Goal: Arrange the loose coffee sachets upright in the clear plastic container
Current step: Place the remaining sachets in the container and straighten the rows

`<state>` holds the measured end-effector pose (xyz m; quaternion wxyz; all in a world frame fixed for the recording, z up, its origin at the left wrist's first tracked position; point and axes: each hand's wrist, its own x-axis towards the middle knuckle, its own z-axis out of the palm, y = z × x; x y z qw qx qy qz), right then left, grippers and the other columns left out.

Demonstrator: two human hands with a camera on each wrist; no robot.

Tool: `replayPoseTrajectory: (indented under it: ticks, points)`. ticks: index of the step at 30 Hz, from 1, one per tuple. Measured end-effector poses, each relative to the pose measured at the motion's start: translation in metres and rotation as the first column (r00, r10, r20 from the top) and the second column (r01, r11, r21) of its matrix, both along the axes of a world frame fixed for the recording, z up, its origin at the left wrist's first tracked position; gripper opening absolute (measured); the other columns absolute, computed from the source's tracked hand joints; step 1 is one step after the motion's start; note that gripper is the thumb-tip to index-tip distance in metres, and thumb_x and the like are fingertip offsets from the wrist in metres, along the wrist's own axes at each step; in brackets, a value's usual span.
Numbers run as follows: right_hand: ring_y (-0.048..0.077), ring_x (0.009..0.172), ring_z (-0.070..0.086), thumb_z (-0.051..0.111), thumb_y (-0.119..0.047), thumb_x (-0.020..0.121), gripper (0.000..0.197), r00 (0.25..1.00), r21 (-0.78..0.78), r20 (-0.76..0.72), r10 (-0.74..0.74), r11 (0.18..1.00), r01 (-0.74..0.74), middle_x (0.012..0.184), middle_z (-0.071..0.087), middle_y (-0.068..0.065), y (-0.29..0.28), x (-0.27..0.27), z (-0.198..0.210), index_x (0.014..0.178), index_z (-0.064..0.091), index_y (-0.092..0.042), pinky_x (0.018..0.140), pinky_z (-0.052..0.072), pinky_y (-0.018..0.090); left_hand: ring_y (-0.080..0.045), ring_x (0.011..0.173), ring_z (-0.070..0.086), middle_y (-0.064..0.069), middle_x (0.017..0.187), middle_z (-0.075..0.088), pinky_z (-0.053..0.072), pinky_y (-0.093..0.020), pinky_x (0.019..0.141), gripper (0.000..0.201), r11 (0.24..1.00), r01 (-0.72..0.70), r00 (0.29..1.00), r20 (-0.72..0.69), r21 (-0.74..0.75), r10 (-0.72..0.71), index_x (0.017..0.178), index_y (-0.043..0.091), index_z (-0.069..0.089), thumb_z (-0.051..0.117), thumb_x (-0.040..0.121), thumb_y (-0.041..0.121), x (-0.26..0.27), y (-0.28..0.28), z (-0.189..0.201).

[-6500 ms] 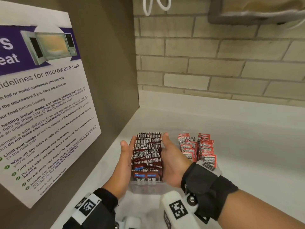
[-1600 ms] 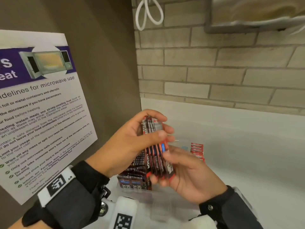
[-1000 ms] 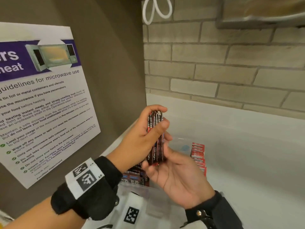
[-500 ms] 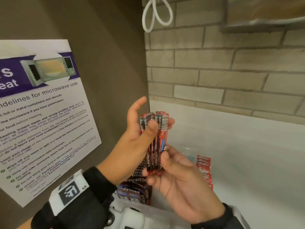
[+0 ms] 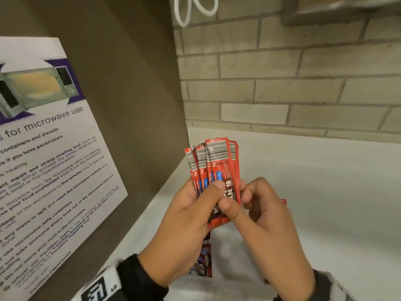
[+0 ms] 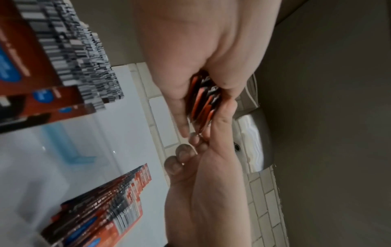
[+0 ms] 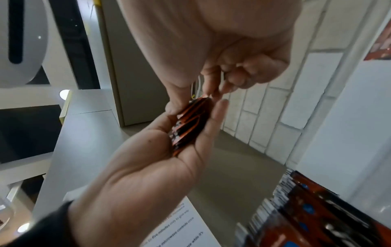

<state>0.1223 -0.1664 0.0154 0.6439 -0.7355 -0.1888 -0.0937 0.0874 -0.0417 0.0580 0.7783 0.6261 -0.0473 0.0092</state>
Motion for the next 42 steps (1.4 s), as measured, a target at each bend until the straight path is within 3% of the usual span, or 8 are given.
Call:
replayPoseTrajectory:
  ticks: [5,12,16,21,25,31,38,42]
  points:
    - [-0.001,0.055,0.040,0.081,-0.045,0.065,0.038,0.997,0.193,-0.046,0.064,0.980,-0.054,0.062,0.046,-0.013,-0.002,-0.001,0.007,0.071,0.047,-0.028,0.052,0.038,0.011,-0.024,0.089,0.064,-0.014,0.099,0.067,0.052,-0.027,0.067,0.051,0.996,-0.089,0.996,0.011,-0.015,0.090,0.093,0.016,0.067,0.067,0.054,0.050,0.000,-0.004,-0.003]
    - [0.008,0.056,0.049,0.075,-0.036,0.072,0.028,0.994,0.257,-0.038,0.106,0.962,-0.093,0.067,0.058,0.002,-0.011,0.001,0.009,0.083,0.054,-0.021,0.051,0.041,0.019,-0.027,0.097,0.069,-0.013,0.105,0.071,0.055,-0.034,0.074,0.029,0.991,-0.118,0.993,0.006,-0.064,0.118,0.096,0.017,0.071,0.075,0.072,0.032,0.001,-0.009,-0.020]
    - [0.024,0.065,0.046,0.053,-0.021,0.078,0.017,0.996,0.197,0.091,-0.005,0.980,-0.013,0.076,0.048,0.009,-0.014,0.000,0.011,0.070,0.042,-0.030,0.056,0.045,0.042,-0.026,0.092,0.071,-0.014,0.100,0.072,0.059,-0.037,0.074,0.023,0.976,-0.167,0.982,0.068,-0.138,0.178,0.102,0.012,0.068,0.066,0.079,0.017,0.001,-0.018,-0.009]
    - [0.001,0.090,0.051,0.052,-0.014,0.075,0.020,0.951,-0.127,0.298,0.087,0.991,-0.051,0.100,0.037,-0.015,-0.016,-0.004,0.015,0.088,0.047,-0.028,0.071,0.040,0.004,-0.020,0.084,0.070,-0.010,0.099,0.073,0.059,-0.032,0.071,0.025,0.960,-0.231,0.963,0.102,-0.157,0.248,0.107,0.011,0.066,0.058,0.083,0.008,-0.007,-0.021,-0.001]
    - [-0.002,0.108,0.048,0.048,-0.016,0.079,0.031,0.936,-0.177,0.248,0.250,0.962,-0.210,0.110,0.035,-0.022,-0.017,-0.009,0.018,0.105,0.055,-0.032,0.085,0.042,0.006,-0.019,0.082,0.071,-0.005,0.096,0.074,0.059,-0.031,0.070,0.022,0.948,-0.295,0.948,0.084,-0.122,0.306,0.104,0.012,0.065,0.059,0.085,0.002,-0.012,-0.012,0.000]
    - [0.006,0.081,0.058,0.061,0.004,0.081,0.053,0.960,-0.011,0.170,0.222,0.975,-0.224,0.090,0.049,-0.020,-0.015,-0.012,0.019,0.100,0.050,-0.044,0.073,0.056,0.030,-0.018,0.069,0.070,-0.007,0.083,0.074,0.054,-0.023,0.056,0.026,0.949,-0.311,0.944,0.099,-0.048,0.314,0.098,0.011,0.064,0.059,0.083,-0.010,-0.020,-0.008,-0.003]
    - [0.013,0.077,0.062,0.066,-0.013,0.081,0.046,0.980,0.038,0.067,0.187,0.981,-0.190,0.095,0.056,-0.013,-0.021,-0.014,0.033,0.113,0.047,-0.041,0.075,0.056,0.039,-0.024,0.081,0.071,-0.009,0.094,0.074,0.057,-0.031,0.068,0.034,0.959,-0.282,0.957,0.080,0.033,0.278,0.103,0.011,0.064,0.063,0.078,-0.012,-0.019,0.005,-0.010]
    - [0.018,0.067,0.060,0.066,-0.007,0.082,0.052,0.979,0.017,0.027,0.201,0.979,-0.202,0.094,0.057,0.002,-0.029,-0.002,0.047,0.121,0.052,-0.037,0.059,0.052,0.029,-0.026,0.084,0.070,-0.010,0.095,0.074,0.057,-0.038,0.076,0.039,0.979,-0.174,0.984,0.042,0.103,0.171,0.106,0.012,0.063,0.067,0.075,-0.011,-0.019,0.009,-0.013]
